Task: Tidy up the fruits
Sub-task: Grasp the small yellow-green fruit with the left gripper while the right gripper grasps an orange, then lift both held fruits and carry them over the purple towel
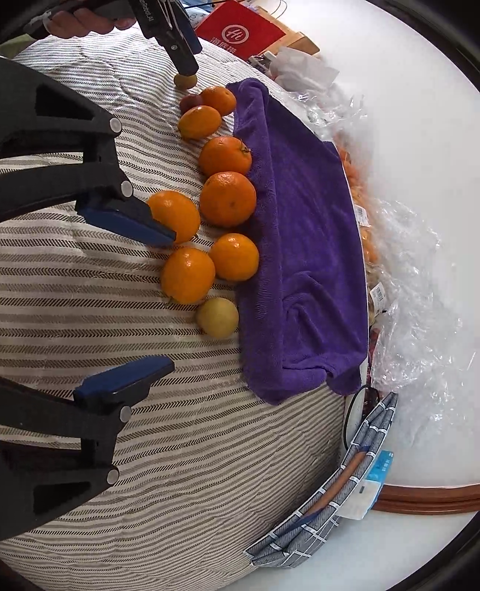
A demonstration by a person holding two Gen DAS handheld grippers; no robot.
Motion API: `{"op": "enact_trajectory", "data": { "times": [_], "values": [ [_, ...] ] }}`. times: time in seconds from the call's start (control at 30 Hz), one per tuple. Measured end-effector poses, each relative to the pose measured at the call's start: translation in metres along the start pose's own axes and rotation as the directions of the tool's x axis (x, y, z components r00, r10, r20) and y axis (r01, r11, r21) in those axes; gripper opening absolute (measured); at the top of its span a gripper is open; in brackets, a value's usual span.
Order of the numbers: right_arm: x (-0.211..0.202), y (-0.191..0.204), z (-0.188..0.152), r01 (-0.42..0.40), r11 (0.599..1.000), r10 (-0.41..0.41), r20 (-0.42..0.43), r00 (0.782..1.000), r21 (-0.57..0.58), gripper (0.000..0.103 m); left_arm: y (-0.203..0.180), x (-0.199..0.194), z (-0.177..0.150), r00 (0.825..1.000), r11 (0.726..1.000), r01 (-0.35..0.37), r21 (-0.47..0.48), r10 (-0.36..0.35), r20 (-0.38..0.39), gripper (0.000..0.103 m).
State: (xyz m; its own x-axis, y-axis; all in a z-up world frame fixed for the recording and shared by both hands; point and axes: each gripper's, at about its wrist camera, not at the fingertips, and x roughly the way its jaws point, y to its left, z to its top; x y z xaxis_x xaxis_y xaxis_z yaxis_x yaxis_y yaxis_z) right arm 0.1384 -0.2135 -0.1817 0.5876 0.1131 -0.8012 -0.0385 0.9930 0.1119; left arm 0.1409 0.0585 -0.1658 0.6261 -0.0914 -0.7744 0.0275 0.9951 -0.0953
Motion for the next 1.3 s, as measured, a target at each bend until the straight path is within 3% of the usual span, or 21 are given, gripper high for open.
{"op": "enact_trajectory", "data": {
  "times": [0.13,0.27,0.33,0.57,0.73,0.8,1.07,1.13,1.3],
  "values": [
    [0.008,0.002,0.005,-0.017,1.000,0.017,0.011,1.000,0.011,0.056,0.003,0.002,0.001,1.000,1.000,0.019,-0.010,-0.019,0.007,0.094],
    [0.013,0.004,0.009,-0.030,1.000,0.030,0.014,0.999,0.004,0.045,0.005,0.008,-0.001,0.999,0.999,0.042,-0.019,-0.042,-0.008,0.091],
    [0.012,0.006,0.008,-0.041,0.999,0.041,0.011,0.999,-0.009,0.032,0.006,0.010,-0.003,0.999,0.998,0.048,-0.027,-0.049,-0.021,0.085],
    [-0.004,0.001,-0.009,-0.025,1.000,0.024,0.019,1.000,0.013,0.032,0.001,0.013,-0.007,0.999,0.999,0.049,-0.009,-0.049,-0.022,0.073],
    [-0.015,-0.004,-0.022,0.000,1.000,-0.001,0.022,1.000,0.028,0.032,0.002,0.013,-0.008,0.999,0.999,0.034,-0.006,-0.034,0.018,0.054],
    [-0.016,-0.004,-0.024,0.005,1.000,-0.005,0.023,1.000,0.029,0.032,0.004,0.013,-0.009,0.998,0.998,0.068,-0.012,-0.067,0.021,0.044],
    [-0.013,-0.008,-0.022,0.028,0.998,-0.029,0.026,0.999,0.052,0.032,0.011,0.012,-0.010,0.998,0.997,0.065,-0.051,-0.064,0.028,0.033],
    [-0.013,-0.010,-0.021,0.022,0.998,-0.024,0.027,0.999,0.064,0.032,0.014,0.011,-0.011,0.998,0.996,0.052,-0.072,-0.050,0.030,0.023],
    [-0.013,-0.009,-0.021,0.032,0.998,-0.033,0.026,0.999,0.063,0.032,0.026,0.011,-0.013,0.989,0.982,0.143,-0.124,-0.138,0.049,0.023]
  ]
}}
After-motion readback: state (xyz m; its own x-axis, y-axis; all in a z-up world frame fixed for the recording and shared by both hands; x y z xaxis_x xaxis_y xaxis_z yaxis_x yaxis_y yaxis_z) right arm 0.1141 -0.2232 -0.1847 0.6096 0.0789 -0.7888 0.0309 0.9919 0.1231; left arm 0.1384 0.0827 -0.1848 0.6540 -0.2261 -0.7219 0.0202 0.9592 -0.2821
